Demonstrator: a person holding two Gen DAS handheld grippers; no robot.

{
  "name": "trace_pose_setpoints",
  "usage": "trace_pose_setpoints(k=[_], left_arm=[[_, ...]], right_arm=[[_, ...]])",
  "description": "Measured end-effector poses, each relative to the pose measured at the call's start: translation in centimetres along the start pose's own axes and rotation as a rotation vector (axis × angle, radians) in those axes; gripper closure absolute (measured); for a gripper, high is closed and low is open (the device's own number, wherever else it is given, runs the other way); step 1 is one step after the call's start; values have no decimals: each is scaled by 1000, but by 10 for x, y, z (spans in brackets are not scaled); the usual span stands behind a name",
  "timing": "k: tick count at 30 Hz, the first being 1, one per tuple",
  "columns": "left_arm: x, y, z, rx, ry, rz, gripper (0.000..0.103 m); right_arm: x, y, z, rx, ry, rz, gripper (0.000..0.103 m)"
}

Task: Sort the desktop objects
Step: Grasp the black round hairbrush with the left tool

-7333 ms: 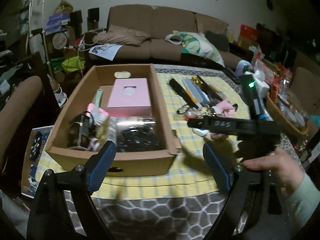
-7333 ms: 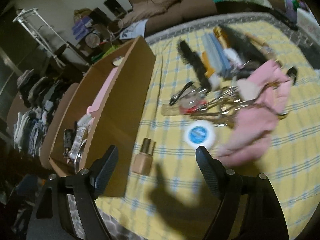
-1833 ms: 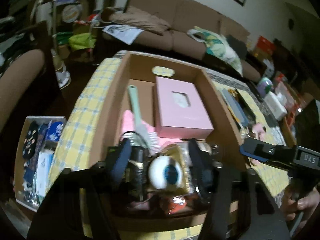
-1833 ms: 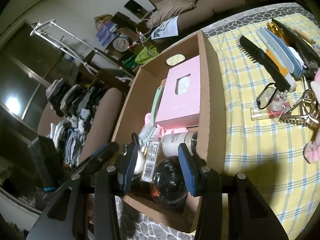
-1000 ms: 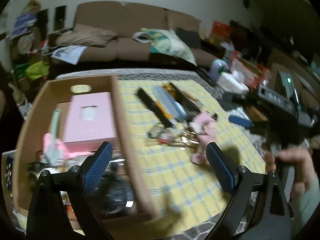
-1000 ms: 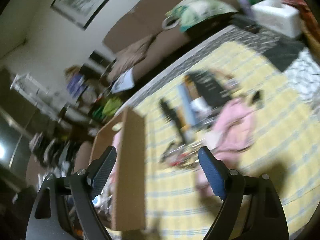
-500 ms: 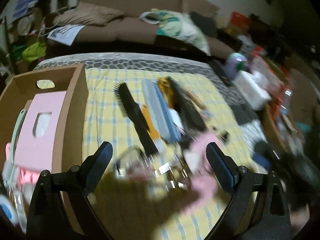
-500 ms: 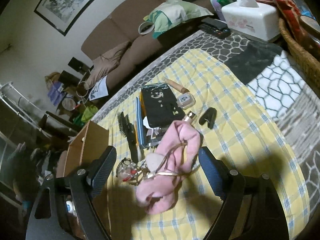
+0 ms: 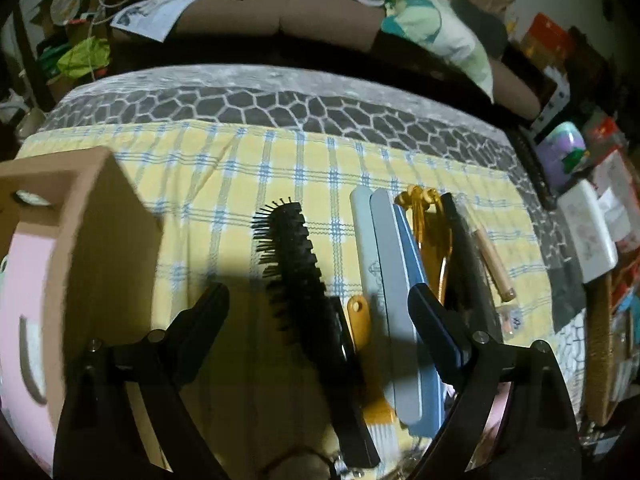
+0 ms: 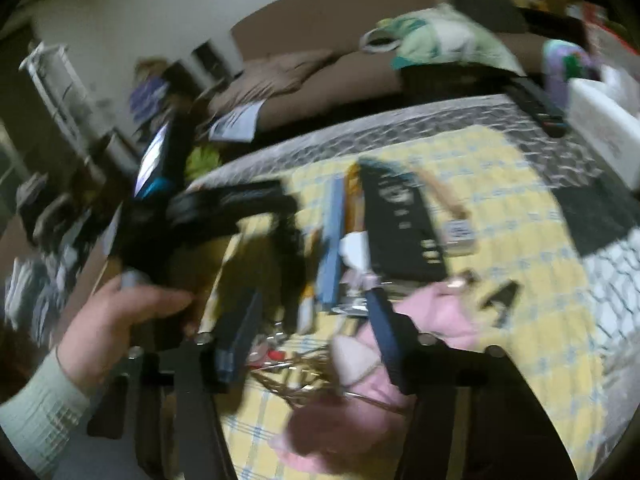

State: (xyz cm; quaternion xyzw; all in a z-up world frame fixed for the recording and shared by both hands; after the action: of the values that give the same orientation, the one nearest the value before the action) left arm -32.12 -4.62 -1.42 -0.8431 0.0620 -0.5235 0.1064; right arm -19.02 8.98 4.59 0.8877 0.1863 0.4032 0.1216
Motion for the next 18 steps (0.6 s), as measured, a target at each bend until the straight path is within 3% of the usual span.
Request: trace_pose_setpoints(k=[2, 6, 13, 14, 15, 16, 18], left_arm=[[-12, 2, 1, 5, 33, 5, 15], [-26, 12, 4, 14, 69, 9, 31], [-29, 11, 5, -27, 41, 3, 33], [-29, 10, 5, -34, 38, -2, 37], [-28, 8, 4, -45, 35, -4, 54], [-28, 7, 4, -53, 36, -9, 63], [-28, 5, 4, -53, 43, 9, 64]], right_arm=[[-17, 13, 1, 8, 27, -44, 60], [-47, 28, 1, 13, 61, -79, 64], [-98, 27, 17, -4, 145, -29, 66], [-103, 26, 19, -12, 154, -32, 72], [-106, 26, 21, -16, 161, -33, 75], [-110, 26, 23, -15, 170, -26, 79], [-114, 27, 25, -3, 176, -16, 88]])
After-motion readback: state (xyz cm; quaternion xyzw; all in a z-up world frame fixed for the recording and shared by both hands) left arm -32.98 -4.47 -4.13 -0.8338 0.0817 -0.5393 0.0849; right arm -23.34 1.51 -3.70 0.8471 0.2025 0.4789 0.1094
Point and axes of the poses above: each gripper's, at about its wrist camera, not at the fingertips, and x roughly against the way its jaws point, y to its left, z to its underside, the point moved 6 cm from there along -x, roughly the way its jaws point, and after that the axes turned 2 degrees about z, right-handed, at the moved point
